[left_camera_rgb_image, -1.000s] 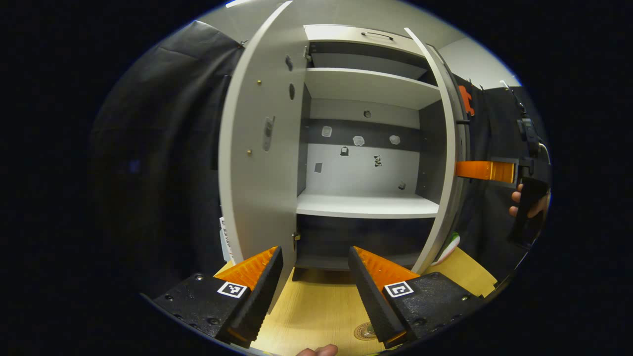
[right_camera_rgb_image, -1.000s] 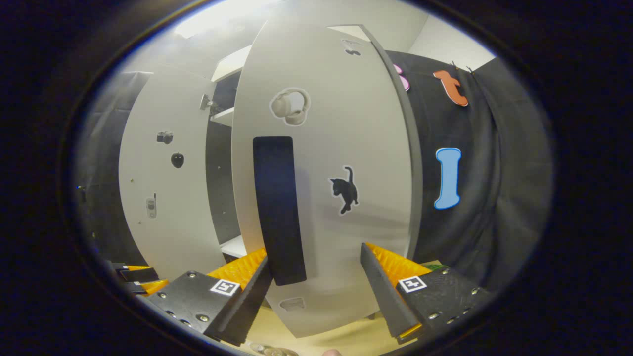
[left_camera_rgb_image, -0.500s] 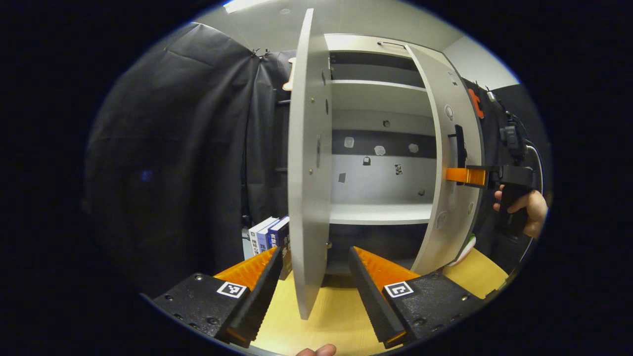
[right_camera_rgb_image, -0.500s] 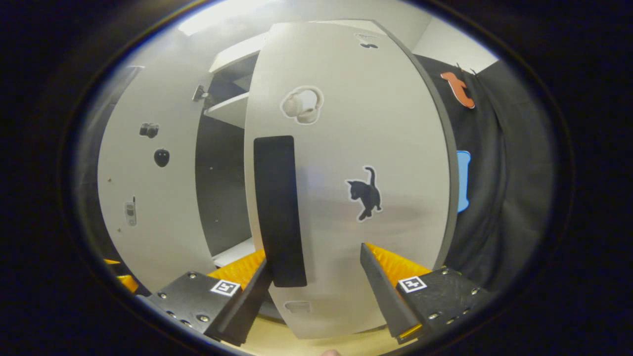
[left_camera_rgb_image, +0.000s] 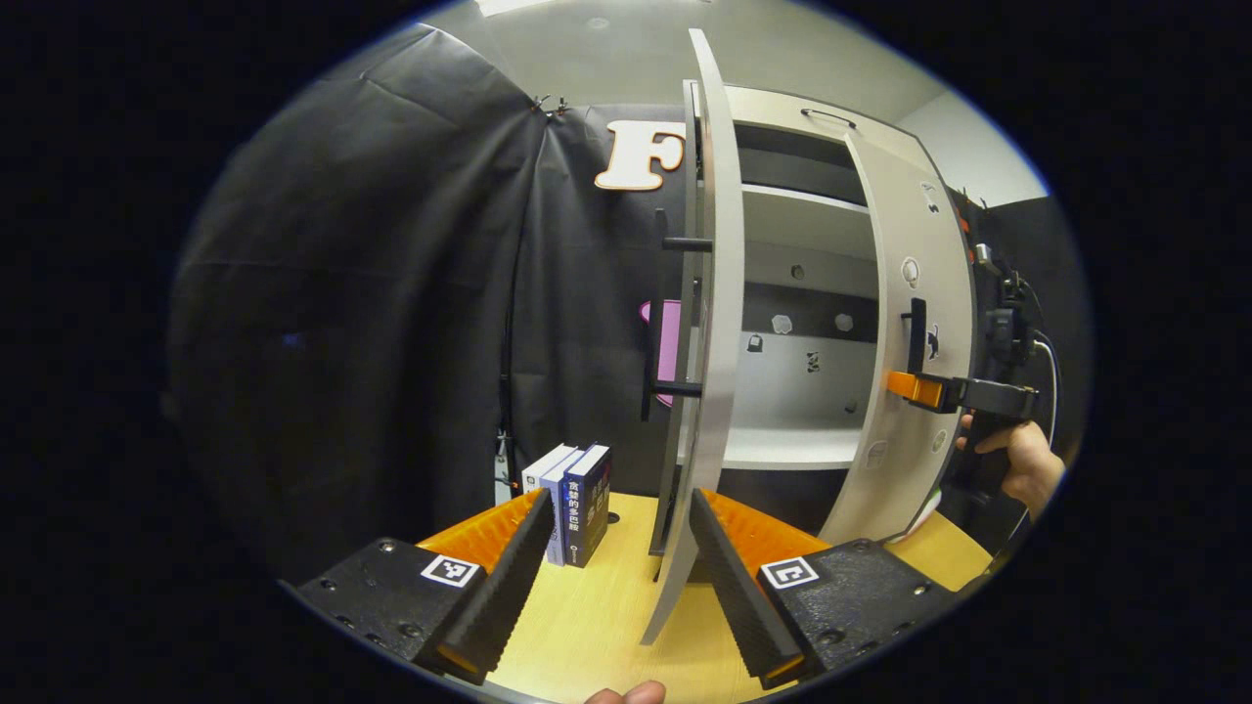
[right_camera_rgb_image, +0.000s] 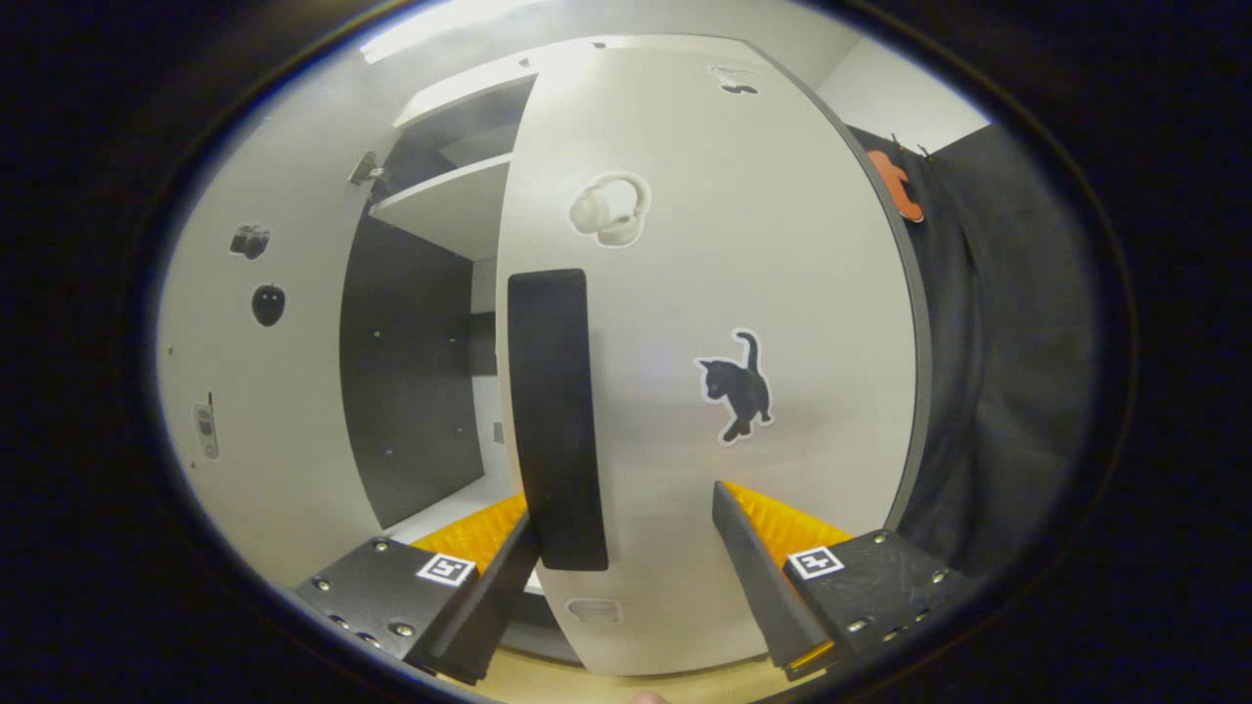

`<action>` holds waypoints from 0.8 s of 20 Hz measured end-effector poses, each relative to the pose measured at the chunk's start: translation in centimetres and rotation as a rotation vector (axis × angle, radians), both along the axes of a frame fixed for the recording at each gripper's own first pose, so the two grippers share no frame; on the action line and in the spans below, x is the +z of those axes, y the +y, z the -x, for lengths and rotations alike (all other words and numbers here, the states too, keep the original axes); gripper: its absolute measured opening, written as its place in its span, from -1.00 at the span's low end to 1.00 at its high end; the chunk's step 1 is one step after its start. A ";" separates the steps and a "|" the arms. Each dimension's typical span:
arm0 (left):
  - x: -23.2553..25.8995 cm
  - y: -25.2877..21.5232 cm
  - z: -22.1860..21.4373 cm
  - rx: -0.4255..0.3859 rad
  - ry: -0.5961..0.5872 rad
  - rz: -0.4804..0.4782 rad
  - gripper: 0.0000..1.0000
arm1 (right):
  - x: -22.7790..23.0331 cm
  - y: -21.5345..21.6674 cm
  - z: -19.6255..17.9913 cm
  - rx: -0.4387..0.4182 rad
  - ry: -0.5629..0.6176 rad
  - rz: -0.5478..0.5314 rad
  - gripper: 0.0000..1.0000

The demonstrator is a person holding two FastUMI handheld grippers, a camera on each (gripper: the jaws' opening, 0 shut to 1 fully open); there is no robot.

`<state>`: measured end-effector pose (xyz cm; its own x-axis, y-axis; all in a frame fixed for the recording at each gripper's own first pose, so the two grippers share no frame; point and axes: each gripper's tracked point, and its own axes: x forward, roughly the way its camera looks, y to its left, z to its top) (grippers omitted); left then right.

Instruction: Grasp the bottle in the cabinet with the left hand and place it on the coaster, then close the right door with the right hand and the left door with the left hand.

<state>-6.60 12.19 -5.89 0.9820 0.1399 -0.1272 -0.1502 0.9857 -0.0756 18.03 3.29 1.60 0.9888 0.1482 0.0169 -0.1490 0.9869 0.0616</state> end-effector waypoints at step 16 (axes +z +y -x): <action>5.4 0.1 -3.1 -0.174 -0.073 0.027 0.78 | -0.4 0.2 -1.6 -0.118 -0.037 0.013 1.00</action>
<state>-3.54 12.33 -0.51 0.9978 -0.0357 -0.0564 0.0296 0.9939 -0.1066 19.65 3.50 1.18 0.9981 0.0318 0.0524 -0.0342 0.9984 0.0457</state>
